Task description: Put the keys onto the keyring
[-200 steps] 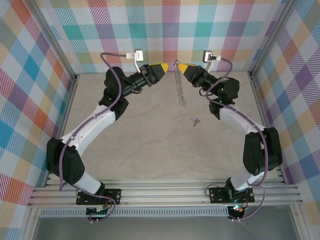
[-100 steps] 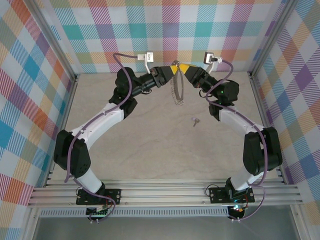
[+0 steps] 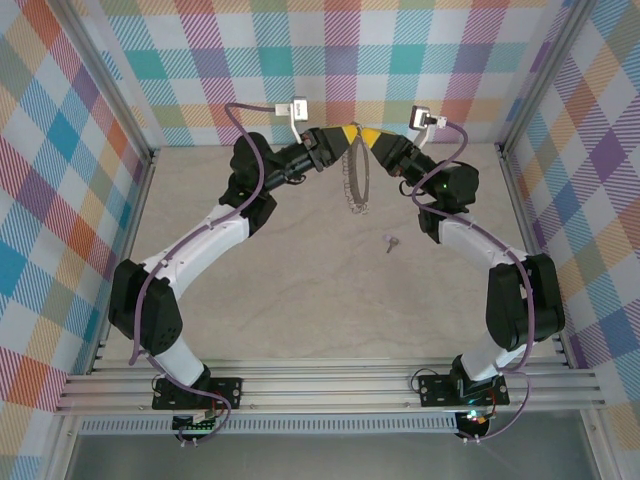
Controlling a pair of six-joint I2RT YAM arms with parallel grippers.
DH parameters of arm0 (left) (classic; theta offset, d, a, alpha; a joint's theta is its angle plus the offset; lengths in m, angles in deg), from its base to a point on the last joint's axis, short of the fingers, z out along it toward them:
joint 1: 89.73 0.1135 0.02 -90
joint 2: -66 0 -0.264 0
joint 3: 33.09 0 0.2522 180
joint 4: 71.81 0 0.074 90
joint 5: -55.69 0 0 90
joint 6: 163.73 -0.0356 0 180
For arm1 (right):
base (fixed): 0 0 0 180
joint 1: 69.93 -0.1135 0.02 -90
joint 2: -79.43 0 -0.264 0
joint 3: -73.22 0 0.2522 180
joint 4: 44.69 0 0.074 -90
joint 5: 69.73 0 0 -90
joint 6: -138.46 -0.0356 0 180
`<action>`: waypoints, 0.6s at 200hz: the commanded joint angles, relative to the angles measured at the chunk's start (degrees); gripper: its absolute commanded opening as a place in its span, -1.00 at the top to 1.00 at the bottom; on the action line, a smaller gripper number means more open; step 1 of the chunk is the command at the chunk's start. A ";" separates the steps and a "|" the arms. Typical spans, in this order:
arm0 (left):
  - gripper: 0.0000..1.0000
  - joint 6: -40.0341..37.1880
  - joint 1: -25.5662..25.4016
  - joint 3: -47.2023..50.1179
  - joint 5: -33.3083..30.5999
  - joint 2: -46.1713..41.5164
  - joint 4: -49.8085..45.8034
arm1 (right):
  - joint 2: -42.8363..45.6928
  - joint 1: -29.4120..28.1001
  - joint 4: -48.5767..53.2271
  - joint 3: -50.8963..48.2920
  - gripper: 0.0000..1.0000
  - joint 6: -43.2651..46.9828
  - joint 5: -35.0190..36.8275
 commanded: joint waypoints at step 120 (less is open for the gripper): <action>0.51 0.70 -1.09 -2.97 0.80 1.47 3.36 | 0.70 0.29 -4.65 -0.24 1.00 -1.27 1.02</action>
